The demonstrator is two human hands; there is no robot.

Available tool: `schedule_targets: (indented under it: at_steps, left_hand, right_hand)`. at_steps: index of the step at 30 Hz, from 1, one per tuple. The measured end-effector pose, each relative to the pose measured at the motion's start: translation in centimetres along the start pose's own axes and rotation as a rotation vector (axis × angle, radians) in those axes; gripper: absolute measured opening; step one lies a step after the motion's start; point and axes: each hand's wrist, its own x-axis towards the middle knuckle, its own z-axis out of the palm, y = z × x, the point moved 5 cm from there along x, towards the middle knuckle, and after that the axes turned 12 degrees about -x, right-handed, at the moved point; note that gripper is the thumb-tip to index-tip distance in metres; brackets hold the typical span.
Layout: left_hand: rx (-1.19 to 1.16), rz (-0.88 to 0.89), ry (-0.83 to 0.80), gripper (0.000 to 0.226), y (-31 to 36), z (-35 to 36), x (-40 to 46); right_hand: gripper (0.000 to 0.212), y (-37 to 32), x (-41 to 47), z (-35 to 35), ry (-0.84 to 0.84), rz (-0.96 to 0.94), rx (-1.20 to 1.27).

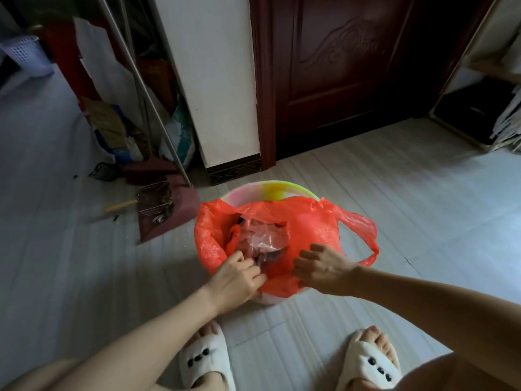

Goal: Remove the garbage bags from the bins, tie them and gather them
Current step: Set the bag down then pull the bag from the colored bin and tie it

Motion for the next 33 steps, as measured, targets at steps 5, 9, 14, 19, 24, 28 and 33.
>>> schedule_targets:
  at_steps: [5,9,14,19,24,28,33]
  left_hand:
    - [-0.047,-0.115,0.168,0.036,-1.1,-1.6,1.4]
    - [-0.08,-0.142,0.141,0.037,-0.6,-1.7,2.7]
    - [0.028,-0.093,0.097,0.034,0.4,-0.9,2.9]
    - [0.042,-0.355,0.132,0.037,-2.9,-3.5,2.9]
    - [-0.14,-0.421,-0.302,0.03,-5.1,-1.9,1.5]
    - [-0.225,-0.411,-0.342,0.026,-4.1,-0.7,1.4]
    - [-0.123,-0.424,-0.124,0.013,-2.9,-1.4,2.4]
  right_hand:
    - [0.014,2.5,-0.4,-0.5,0.161,0.167,0.023]
    - [0.011,3.9,-1.1,-0.6,0.072,0.163,0.008]
    - [0.015,3.3,-1.6,0.0,-0.093,0.184,0.042]
    - [0.032,4.1,0.3,0.3,-0.239,0.354,0.212]
    - [0.016,1.6,2.9,-1.4,-0.073,0.229,0.177]
    - [0.029,1.5,2.9,0.8,-0.352,0.174,0.149]
    - [0.03,5.8,1.5,2.1,-0.373,0.326,0.223]
